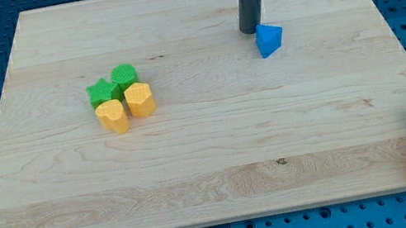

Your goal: Move the blue triangle left side of the blue cube

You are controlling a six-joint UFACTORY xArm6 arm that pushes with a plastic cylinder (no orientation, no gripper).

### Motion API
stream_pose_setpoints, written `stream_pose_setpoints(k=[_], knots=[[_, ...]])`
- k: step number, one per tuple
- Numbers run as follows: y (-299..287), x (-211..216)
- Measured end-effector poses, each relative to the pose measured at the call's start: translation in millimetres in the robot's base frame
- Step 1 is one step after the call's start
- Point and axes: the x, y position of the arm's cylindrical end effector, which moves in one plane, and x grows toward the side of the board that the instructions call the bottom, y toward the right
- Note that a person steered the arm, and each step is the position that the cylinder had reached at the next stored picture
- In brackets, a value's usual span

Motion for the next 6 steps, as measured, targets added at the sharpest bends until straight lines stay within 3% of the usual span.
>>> stream_pose_setpoints(k=[3, 6], knots=[[-20.0, 25.7], [42.1, 32.2]])
